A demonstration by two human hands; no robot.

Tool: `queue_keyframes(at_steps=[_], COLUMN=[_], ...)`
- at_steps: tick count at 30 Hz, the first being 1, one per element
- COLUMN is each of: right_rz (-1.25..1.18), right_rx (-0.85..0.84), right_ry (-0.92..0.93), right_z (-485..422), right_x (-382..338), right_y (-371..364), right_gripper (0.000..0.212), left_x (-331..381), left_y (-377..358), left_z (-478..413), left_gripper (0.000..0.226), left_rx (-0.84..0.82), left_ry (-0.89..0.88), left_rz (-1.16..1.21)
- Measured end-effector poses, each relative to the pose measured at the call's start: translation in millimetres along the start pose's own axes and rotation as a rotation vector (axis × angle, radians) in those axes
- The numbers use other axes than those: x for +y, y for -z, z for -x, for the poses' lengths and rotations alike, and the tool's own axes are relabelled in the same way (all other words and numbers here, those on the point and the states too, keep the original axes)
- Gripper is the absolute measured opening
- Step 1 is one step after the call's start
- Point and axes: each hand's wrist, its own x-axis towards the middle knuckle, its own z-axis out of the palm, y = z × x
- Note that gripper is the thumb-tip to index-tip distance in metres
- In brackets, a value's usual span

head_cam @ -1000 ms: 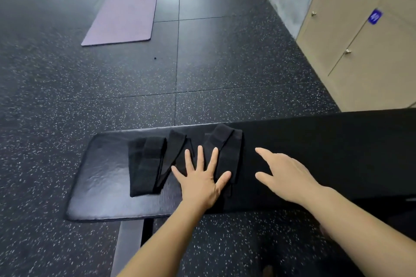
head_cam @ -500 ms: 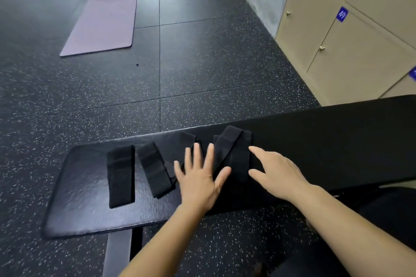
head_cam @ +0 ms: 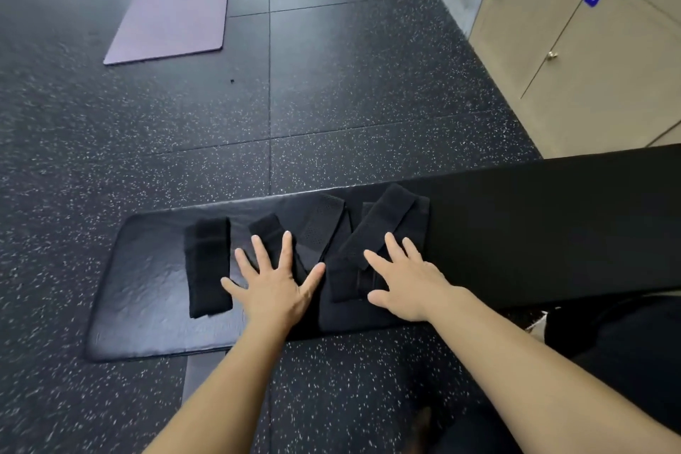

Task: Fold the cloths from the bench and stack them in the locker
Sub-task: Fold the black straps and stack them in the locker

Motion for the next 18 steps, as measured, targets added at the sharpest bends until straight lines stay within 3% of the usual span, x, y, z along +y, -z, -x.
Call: queue_keyframes(at_steps=[5, 9, 18], right_rz=[-0.007, 0.02, 0.015], right_rx=[0.06, 0.084, 0.019], right_ry=[-0.016, -0.007, -0.04], right_z=[-2, -9, -10], right_x=[7, -5, 0], right_y=[-3, -6, -10], right_gripper=[0.072, 0.071, 0.065], left_x=[-21, -39, 28], left_y=[14, 14, 1], left_z=[-7, -15, 2], left_gripper=[0.089, 0.098, 0.085], left_rx=[0.169, 0.049, 0.028], left_ry=[0.035, 0.135, 0.023], left_rz=[-0.032, 0.036, 0.009])
